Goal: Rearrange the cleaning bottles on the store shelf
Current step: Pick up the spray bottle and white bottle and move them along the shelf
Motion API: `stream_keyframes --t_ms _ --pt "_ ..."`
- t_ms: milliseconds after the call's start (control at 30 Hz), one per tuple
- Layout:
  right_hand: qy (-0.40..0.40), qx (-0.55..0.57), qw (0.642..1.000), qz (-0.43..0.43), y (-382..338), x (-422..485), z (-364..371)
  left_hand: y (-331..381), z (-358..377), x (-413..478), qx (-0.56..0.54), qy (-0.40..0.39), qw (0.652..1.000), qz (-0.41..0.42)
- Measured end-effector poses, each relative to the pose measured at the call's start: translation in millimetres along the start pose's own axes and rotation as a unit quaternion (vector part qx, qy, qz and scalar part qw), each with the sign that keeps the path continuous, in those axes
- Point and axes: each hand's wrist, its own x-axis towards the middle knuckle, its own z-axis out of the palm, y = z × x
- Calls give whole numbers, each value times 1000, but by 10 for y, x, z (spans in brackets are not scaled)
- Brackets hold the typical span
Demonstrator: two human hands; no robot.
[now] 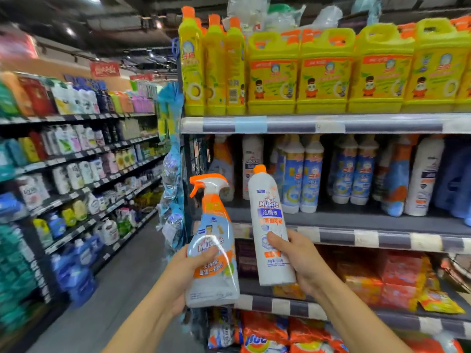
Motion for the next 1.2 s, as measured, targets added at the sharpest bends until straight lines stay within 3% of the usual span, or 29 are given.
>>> stream_keyframes --t_ms 467,833,1000,1200 --pt "51 -53 997 -25 -212 1067 174 413 -52 794 13 -41 999 16" --pt "70 -54 994 -62 -149 2023 102 555 67 1416 26 15 998 49" --pt "111 -101 984 -93 -25 2340 56 579 51 1568 26 21 998 51" --pt "101 -146 976 -124 21 2526 47 642 6 1749 32 23 997 61"
